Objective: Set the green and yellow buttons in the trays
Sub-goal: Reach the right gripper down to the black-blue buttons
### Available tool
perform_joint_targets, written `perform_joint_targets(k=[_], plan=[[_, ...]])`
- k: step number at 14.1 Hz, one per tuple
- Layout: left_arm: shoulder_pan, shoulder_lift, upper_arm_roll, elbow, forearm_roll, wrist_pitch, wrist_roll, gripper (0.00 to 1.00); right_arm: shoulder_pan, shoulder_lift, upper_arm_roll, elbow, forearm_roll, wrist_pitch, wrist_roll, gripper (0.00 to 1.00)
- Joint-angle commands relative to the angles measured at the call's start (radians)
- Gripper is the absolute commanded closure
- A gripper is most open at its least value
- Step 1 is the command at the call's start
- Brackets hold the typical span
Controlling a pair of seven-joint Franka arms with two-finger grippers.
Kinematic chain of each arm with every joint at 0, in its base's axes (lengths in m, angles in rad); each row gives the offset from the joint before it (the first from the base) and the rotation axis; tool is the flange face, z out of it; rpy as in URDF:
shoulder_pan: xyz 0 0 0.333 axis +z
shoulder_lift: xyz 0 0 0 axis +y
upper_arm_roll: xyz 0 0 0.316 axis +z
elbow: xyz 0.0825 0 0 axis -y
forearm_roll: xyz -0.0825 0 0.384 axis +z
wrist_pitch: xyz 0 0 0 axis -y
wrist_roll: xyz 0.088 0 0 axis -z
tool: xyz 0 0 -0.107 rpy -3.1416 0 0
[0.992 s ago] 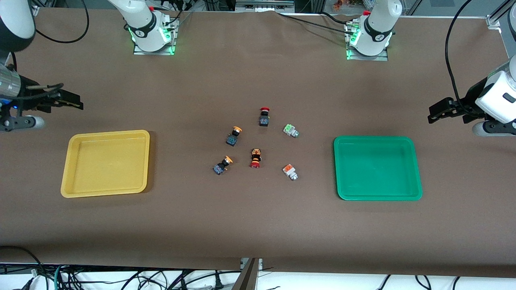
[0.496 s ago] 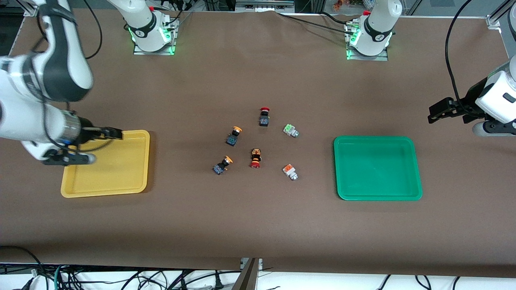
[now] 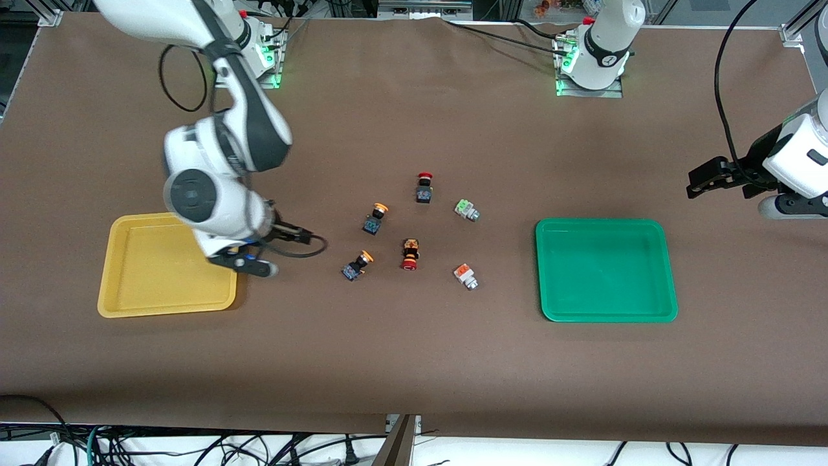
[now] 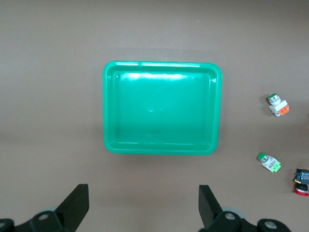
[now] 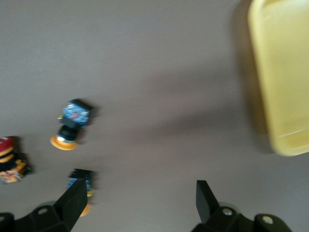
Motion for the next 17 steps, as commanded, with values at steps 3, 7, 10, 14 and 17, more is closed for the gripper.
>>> perform_joint_targets(k=[3,7,10,14,17], plan=[[0.002,0.013,0.0,0.029,-0.002,-0.006,0.005,0.0,0.153,0.125,-0.012,0.003,0.007,0.178,0.283,0.0],[0.0,0.015,0.0,0.029,0.0,-0.006,0.011,0.0,0.22,0.188,-0.012,-0.017,0.002,0.25,0.357,0.0],[0.0,0.015,0.0,0.029,0.0,-0.006,0.014,0.0,0.239,0.189,-0.012,-0.091,0.002,0.351,0.358,0.0],[0.0,0.013,0.0,0.029,0.0,-0.006,0.016,0.0,0.249,0.196,-0.012,-0.112,0.001,0.384,0.358,0.32],[0.0,0.015,0.0,0.029,0.0,-0.006,0.013,0.0,0.251,0.196,-0.012,-0.111,0.004,0.382,0.358,1.0]])
